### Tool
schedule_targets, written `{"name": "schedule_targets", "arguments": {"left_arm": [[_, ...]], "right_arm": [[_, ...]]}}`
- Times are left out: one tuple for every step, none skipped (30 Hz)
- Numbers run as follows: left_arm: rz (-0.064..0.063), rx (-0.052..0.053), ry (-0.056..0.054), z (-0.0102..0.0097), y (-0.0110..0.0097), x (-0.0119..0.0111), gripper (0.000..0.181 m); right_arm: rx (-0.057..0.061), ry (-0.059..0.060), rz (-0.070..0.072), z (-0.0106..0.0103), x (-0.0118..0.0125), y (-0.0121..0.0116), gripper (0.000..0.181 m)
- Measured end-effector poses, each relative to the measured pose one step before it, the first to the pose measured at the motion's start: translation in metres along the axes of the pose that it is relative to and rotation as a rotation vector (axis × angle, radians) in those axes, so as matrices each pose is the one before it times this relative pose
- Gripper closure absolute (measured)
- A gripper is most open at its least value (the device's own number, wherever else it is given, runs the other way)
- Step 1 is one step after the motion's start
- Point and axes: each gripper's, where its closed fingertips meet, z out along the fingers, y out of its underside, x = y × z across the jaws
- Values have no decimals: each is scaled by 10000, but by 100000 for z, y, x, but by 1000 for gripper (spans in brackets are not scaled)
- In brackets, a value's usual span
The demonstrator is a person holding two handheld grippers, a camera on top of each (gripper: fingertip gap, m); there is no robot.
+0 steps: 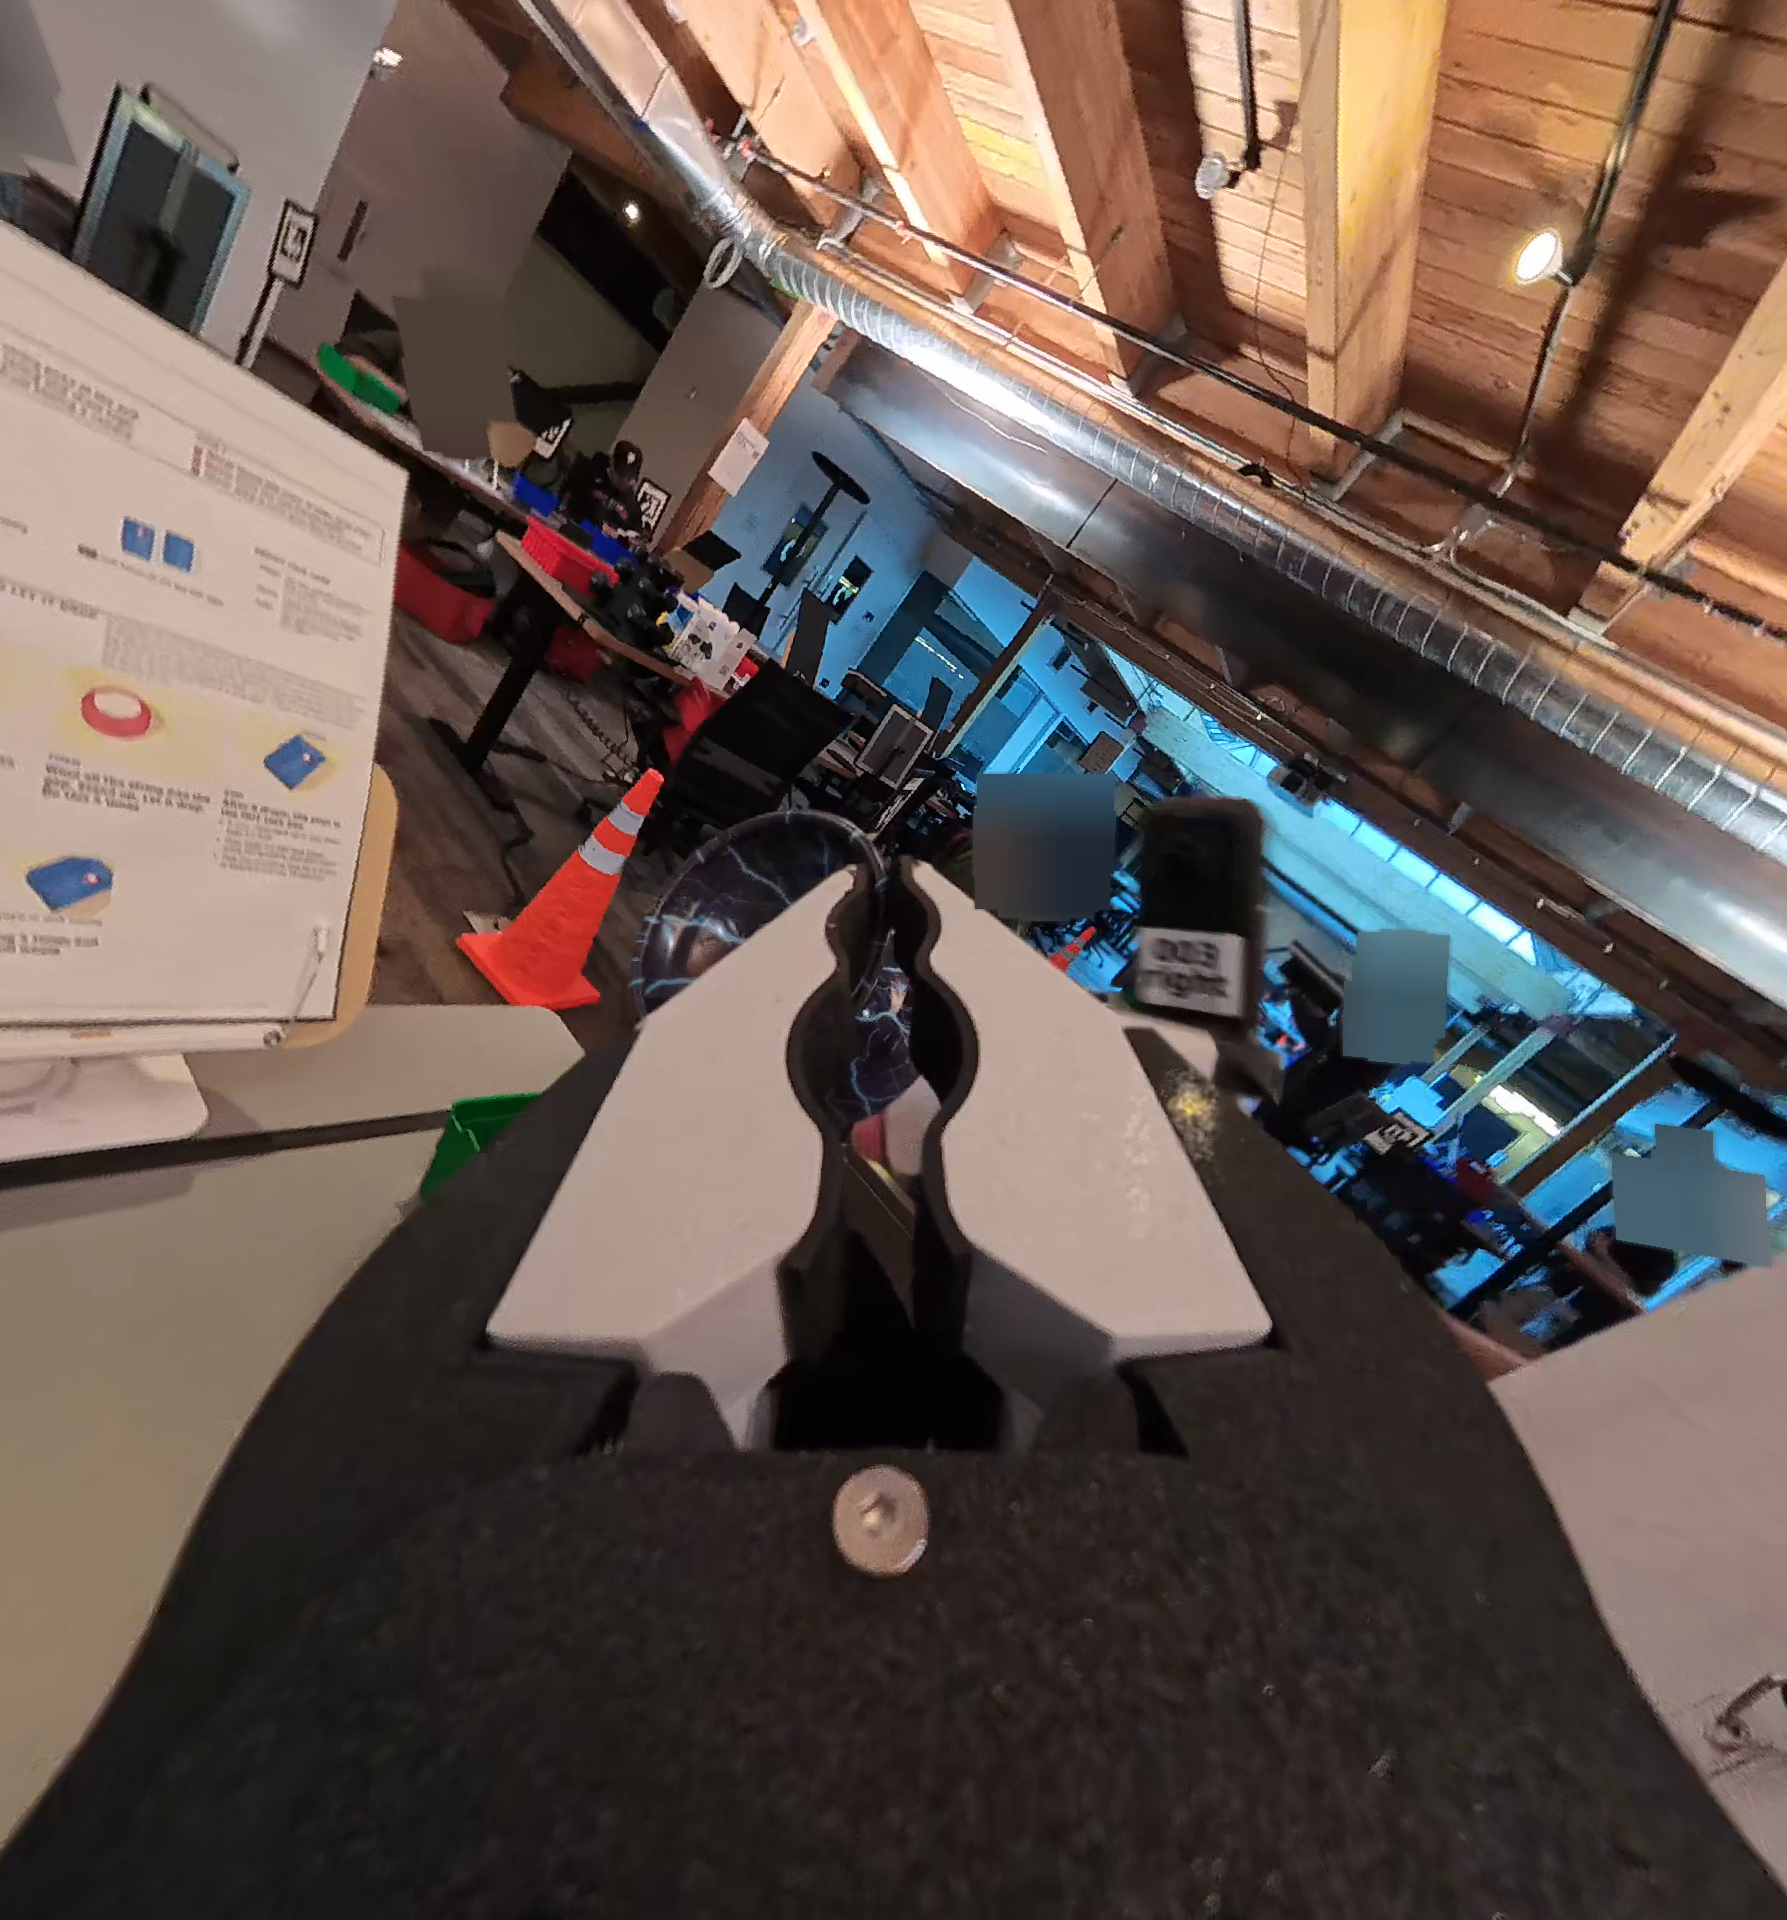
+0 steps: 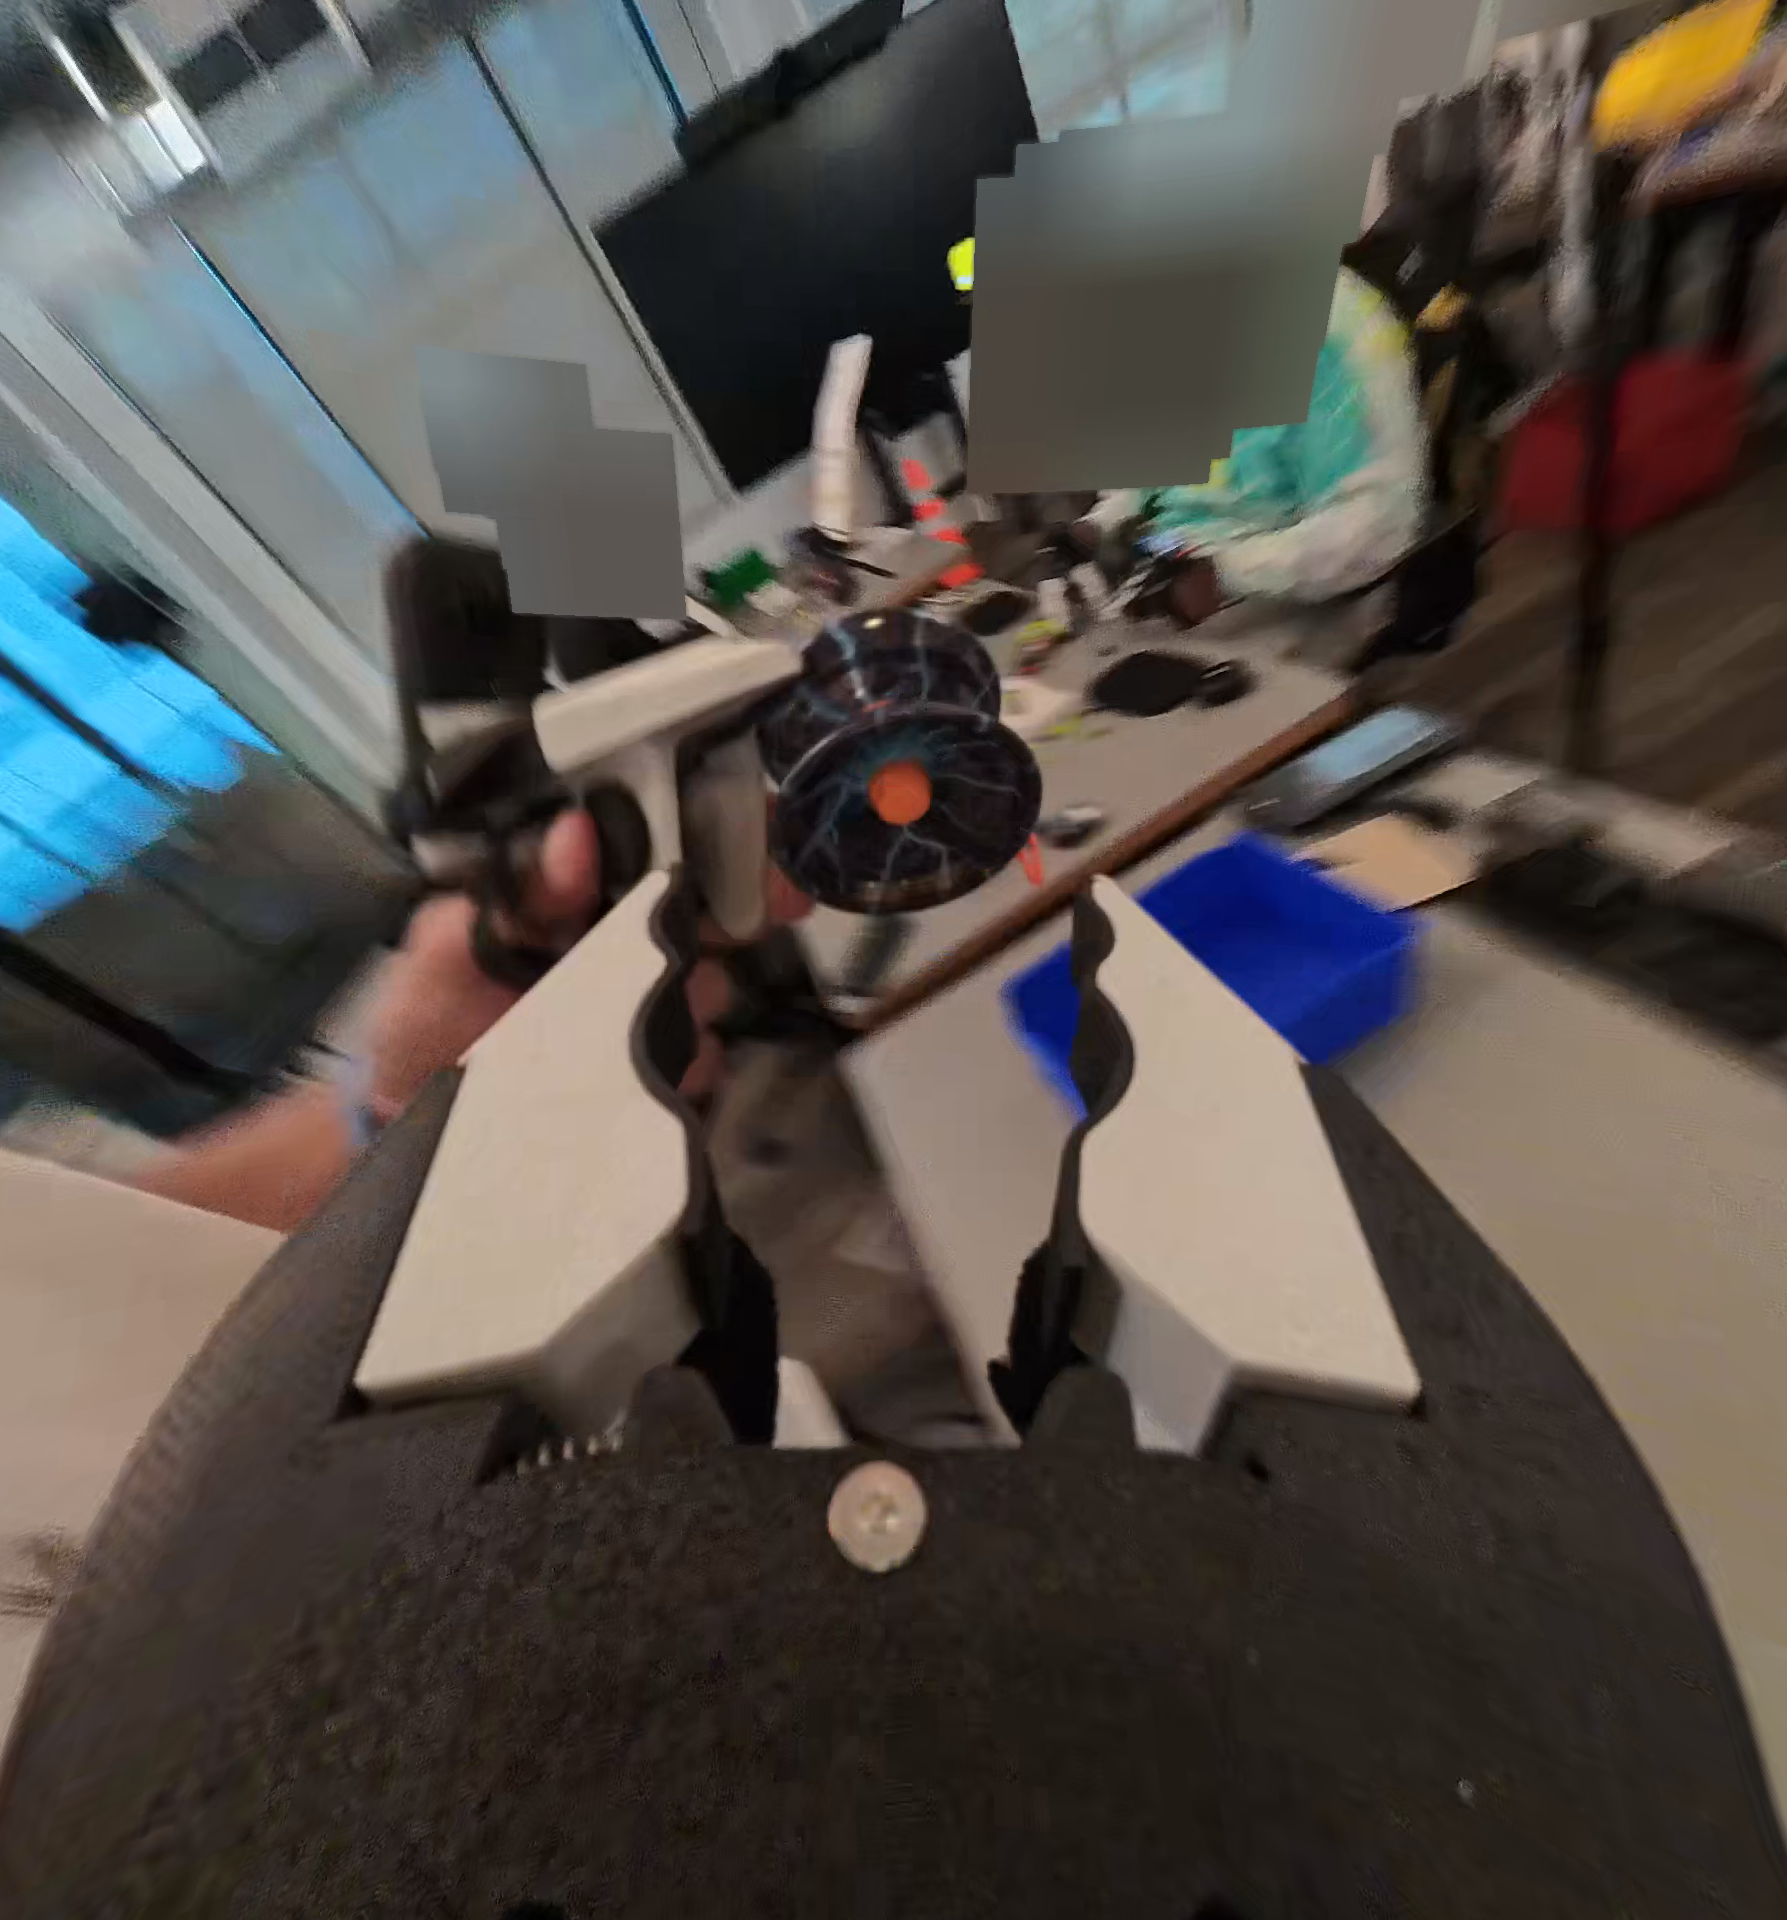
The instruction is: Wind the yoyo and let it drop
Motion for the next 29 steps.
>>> {"name": "schedule_targets", "arguments": {"left_arm": [[323,59,142,-64,-51,538,181],[267,62,180,-70,-80,594,181],[215,35,141,-52,-60,527,181],[178,22,162,-37,-24,524,181],[120,-17,197,-24,36,523,181],[88,-11,144,-30,60,401,181],[60,48,154,-87,-21,352,181],[-4,-2,203,-112,32,353,181],[-60,-65,260,-129,169,338,181],[-150,-99,314,-114,239,348,181],[-241,-28,277,-104,133,253,181],[-379,77,359,-129,29,284,181],[-587,101,548,-48,-117,557,181],[-588,36,528,-132,-90,406,181],[-328,-80,296,-211,85,102,181],[-13,-221,24,-166,267,-54,181],[202,-320,-176,-157,397,-114,181],[249,-374,-294,-190,507,-209,181],[139,-428,-326,-182,574,-342,180],[18,-453,-297,-145,610,-406,178],[-17,-387,-284,-141,558,-348,173],[-33,-293,-273,-169,435,-293,167],[-70,-248,-239,-201,370,-260,163],[-107,-193,-173,-180,262,-168,158],[-146,-90,-131,-139,78,-139,151],[-238,-76,-175,-50,52,-298,148],[-342,-227,-133,38,237,-301,141],[-344,-335,14,130,359,-92,133],[-248,-369,6,215,407,-95,127]], "right_arm": [[177,-728,1485,149,-266,-341,109],[145,-552,1105,164,-173,-262,107],[11,-478,816,197,-223,-59,100],[-178,-651,647,217,-596,235,101],[-199,-841,609,234,-959,259,102],[-133,-775,612,163,-916,133,103],[-131,-283,466,64,-213,158,105],[-122,-20,85,-45,82,219,113],[-174,129,-171,-70,188,337,120],[-178,8,-129,-20,0,378,122],[-101,-93,70,48,-122,298,121],[-52,-239,116,123,-302,286,120],[-42,-340,135,181,-463,311,120],[-89,-175,12,187,-312,372,120],[-9,136,-233,97,-29,261,120],[6,274,-287,-53,151,195,120],[-117,257,-206,-171,202,292,120],[-79,317,-206,-251,323,189,120],[-55,412,-300,-307,438,184,121],[-186,431,-403,-289,483,354,120],[-240,418,-458,-276,454,434,120],[-276,451,-470,-253,473,487,120],[-207,403,-459,-230,375,392,120],[-110,267,-438,-200,156,256,120],[-105,268,-440,-176,140,248,121],[-139,345,-511,-149,233,264,120],[-210,391,-651,-108,241,352,121],[-308,331,-758,-75,99,428,120],[-262,278,-791,-67,-12,316,120]]}}
